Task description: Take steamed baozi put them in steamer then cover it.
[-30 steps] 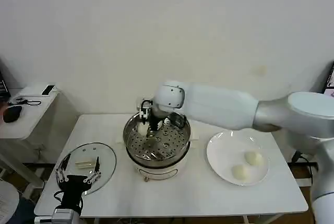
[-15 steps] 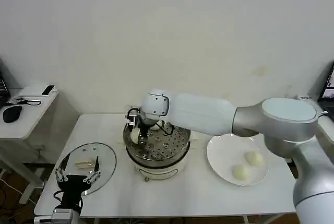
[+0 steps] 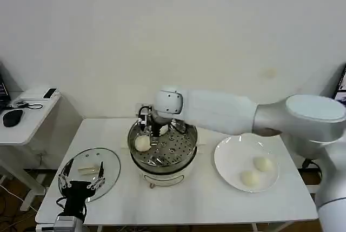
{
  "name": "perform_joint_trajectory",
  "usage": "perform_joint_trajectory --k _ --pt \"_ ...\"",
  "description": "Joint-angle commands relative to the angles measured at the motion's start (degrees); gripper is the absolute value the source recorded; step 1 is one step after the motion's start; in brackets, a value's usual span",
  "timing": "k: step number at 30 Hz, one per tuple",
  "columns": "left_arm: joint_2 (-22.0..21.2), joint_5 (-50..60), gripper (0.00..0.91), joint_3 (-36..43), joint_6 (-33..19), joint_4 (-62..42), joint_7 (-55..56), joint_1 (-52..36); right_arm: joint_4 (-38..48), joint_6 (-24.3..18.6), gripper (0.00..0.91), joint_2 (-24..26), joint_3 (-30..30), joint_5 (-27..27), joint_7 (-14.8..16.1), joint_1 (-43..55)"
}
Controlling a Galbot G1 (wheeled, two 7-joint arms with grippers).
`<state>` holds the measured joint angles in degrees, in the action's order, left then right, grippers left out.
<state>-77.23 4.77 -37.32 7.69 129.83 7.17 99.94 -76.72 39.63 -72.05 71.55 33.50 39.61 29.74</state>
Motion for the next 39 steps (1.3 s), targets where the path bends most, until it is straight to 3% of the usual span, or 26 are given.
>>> perform_joint_trajectory --k 1,9,17,25,30,39 --pt "0.1 0.0 0.907 0.1 0.1 0.1 -0.1 0.1 -8.4 -2.1 0.907 11.6 1.0 -2.7 3.8 6.2" --pt "0.8 -0.2 0.907 0.1 0.2 0.0 -0.1 0.2 -17.5 -8.8 0.907 28.2 1.5 -12.0 12.2 7.8" --pt "1.1 0.0 0.907 0.7 0.2 -0.6 -0.2 0.2 -22.4 -15.6 0.907 44.1 1.5 -21.6 15.9 2.7" --pt "1.0 0.3 0.907 1.4 0.2 -1.4 -0.2 0.1 -23.2 -20.5 0.907 50.9 -1.7 -29.8 17.3 -7.2" --pt "1.0 0.5 0.907 1.7 0.2 -2.2 -0.3 -0.1 -23.5 -22.6 0.907 54.3 -9.2 -33.9 17.8 -17.9" --pt "1.0 1.0 0.907 1.8 0.2 -3.3 -0.4 -0.4 -21.0 -23.8 0.907 54.7 -19.4 -37.9 17.8 -32.2"
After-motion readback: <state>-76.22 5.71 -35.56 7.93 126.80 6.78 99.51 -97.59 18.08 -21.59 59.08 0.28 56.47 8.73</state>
